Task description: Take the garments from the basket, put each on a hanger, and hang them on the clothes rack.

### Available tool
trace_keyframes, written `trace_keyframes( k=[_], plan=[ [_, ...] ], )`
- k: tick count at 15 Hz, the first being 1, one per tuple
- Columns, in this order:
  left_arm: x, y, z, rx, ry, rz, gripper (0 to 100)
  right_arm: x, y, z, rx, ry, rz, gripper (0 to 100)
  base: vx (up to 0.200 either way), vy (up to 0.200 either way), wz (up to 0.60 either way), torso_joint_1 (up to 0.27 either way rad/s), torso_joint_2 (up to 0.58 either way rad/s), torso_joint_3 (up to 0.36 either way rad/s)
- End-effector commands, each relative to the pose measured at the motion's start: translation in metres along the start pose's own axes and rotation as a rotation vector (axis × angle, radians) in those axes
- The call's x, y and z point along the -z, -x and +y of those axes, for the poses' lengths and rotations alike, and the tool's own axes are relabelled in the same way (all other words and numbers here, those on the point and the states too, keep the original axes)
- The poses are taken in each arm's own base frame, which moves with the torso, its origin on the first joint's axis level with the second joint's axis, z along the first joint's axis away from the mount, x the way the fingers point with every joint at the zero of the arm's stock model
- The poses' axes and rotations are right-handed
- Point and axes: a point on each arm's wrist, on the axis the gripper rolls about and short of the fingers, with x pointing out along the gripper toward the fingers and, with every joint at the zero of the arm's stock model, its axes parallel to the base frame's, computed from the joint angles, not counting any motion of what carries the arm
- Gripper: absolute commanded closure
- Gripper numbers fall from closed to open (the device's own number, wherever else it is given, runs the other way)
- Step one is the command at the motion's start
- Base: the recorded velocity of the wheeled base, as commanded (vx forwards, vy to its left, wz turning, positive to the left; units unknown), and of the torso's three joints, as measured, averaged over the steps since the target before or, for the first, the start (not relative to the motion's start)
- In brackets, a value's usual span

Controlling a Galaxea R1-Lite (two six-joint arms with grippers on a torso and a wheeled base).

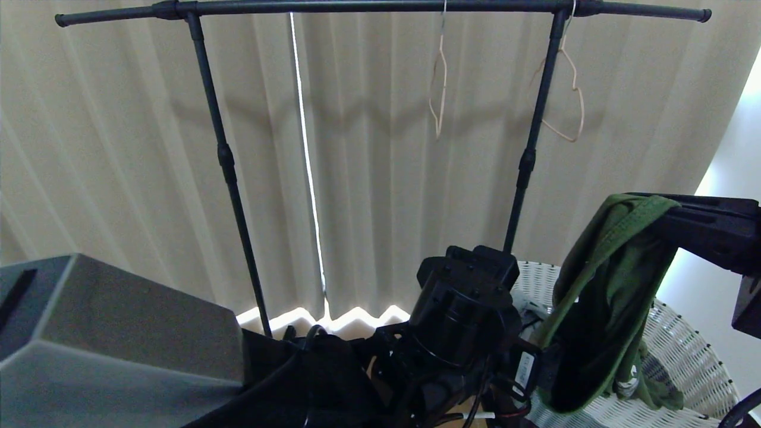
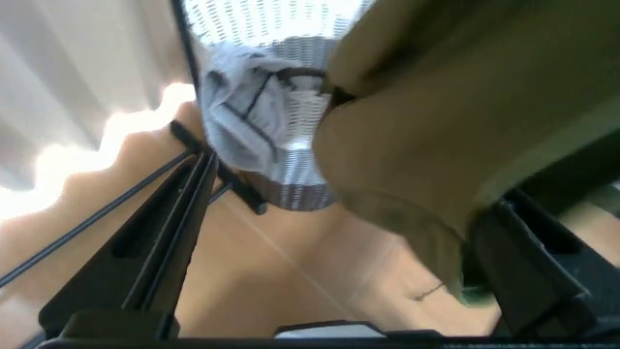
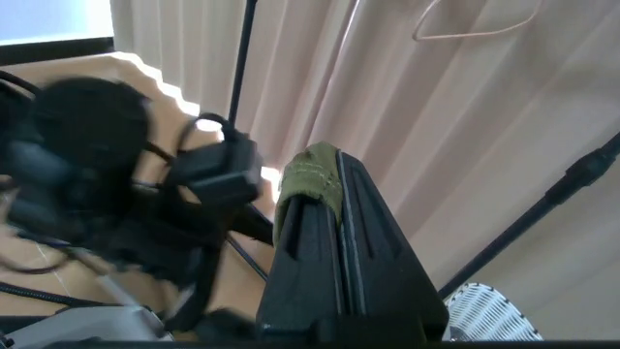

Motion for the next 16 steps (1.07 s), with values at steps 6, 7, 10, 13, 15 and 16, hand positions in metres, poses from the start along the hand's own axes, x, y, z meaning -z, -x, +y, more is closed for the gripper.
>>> trace_keyframes(
  k=[6,7,10,13,15,16],
  plan=[
    [0.012,-0.008,0.011,-0.030,0.004,0.039,100,-0.002,0.006,0.000,0.003,0.003,-0.014,100,0.000,0.000,0.00,0.000,0.00,0.000],
    [0.009,-0.004,0.011,-0.028,0.004,0.028,100,-0.003,0.006,0.000,0.006,0.002,-0.015,100,0.000,0.000,0.00,0.000,0.00,0.000],
    [0.010,0.037,0.015,-0.067,-0.076,0.039,100,0.001,0.003,-0.006,0.044,-0.001,0.014,100,0.000,0.000,0.00,0.000,0.00,0.000],
    [-0.010,0.094,0.026,-0.151,-0.116,-0.045,100,0.011,-0.008,-0.014,0.087,-0.014,0.084,100,0.000,0.000,0.00,0.000,0.00,0.000],
    [-0.031,0.119,0.032,-0.166,-0.098,-0.115,100,0.012,-0.010,-0.014,0.087,-0.015,0.087,100,0.000,0.000,0.00,0.000,0.00,0.000],
    [-0.064,0.159,0.035,-0.178,-0.079,-0.197,100,0.010,-0.012,-0.015,0.083,-0.014,0.081,100,0.000,0.000,0.00,0.000,0.00,0.000]
  ],
)
